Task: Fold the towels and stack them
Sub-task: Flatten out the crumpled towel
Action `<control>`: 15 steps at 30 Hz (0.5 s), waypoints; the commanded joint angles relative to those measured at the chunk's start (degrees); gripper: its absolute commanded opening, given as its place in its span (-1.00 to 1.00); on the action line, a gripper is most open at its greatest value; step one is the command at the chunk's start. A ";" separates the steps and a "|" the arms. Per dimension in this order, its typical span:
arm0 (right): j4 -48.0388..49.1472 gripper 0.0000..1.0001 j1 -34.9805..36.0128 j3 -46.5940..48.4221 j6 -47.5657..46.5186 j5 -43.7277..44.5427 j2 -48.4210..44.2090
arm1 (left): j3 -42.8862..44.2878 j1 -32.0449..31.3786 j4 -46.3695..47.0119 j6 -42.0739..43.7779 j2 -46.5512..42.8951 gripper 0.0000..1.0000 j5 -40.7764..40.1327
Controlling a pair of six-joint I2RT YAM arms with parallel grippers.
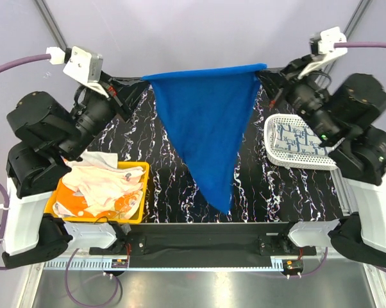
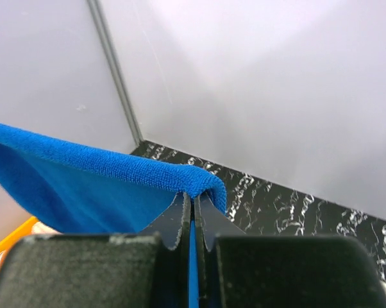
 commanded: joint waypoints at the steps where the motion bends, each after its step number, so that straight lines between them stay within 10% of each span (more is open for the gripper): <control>1: -1.57 -1.00 -0.58 4.71 -3.41 -0.99 -3.39 | 2.04 0.29 6.56 4.46 -3.38 -1.00 5.45; 15: -4.29 -1.00 -0.49 12.97 1.07 -11.02 -6.22 | 6.77 0.29 12.37 3.85 -5.32 -1.00 18.56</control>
